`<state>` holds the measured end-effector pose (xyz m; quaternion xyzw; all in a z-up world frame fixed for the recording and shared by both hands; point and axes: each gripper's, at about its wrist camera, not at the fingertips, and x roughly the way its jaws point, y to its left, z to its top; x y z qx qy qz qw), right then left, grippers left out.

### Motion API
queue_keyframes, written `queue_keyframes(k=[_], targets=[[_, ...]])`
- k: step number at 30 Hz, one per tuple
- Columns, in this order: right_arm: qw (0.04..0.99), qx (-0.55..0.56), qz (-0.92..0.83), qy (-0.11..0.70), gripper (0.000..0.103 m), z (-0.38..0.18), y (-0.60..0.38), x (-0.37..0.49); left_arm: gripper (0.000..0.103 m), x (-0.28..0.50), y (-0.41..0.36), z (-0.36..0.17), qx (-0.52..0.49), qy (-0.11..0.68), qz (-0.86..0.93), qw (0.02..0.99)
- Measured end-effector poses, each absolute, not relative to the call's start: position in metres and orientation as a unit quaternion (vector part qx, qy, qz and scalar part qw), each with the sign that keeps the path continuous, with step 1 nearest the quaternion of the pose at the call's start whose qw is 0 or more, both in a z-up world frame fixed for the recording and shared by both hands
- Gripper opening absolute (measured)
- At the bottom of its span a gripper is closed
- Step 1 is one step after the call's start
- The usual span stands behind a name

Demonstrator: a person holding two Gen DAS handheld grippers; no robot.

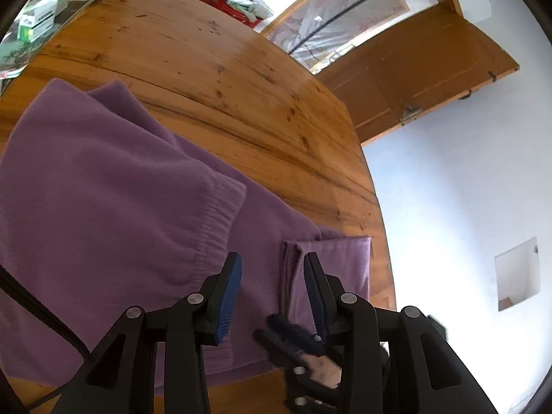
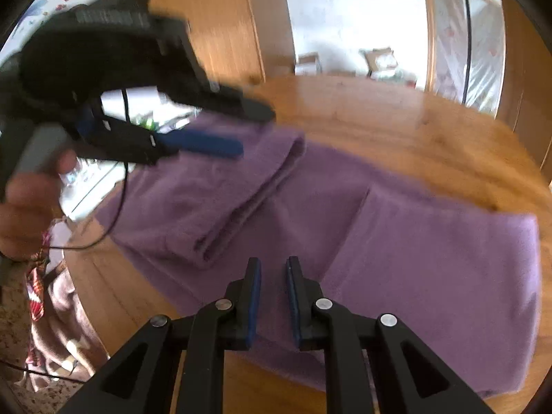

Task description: Fold clothes

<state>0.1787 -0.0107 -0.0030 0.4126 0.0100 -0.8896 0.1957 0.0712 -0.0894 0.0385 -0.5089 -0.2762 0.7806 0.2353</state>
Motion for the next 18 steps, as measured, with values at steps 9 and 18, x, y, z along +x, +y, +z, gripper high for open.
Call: queue_keyframes(k=[9, 18], targets=[[0.196, 0.404, -0.893, 0.012, 0.017, 0.011, -0.016, 0.192, 0.039, 0.070, -0.118, 0.039, -0.506, -0.282, 0.787, 0.211], [0.235, 0.425, -0.873, 0.037, 0.017, 0.009, -0.040, 0.209, 0.039, 0.069, -0.154, 0.041, -0.497, -0.283, 0.800, 0.185]])
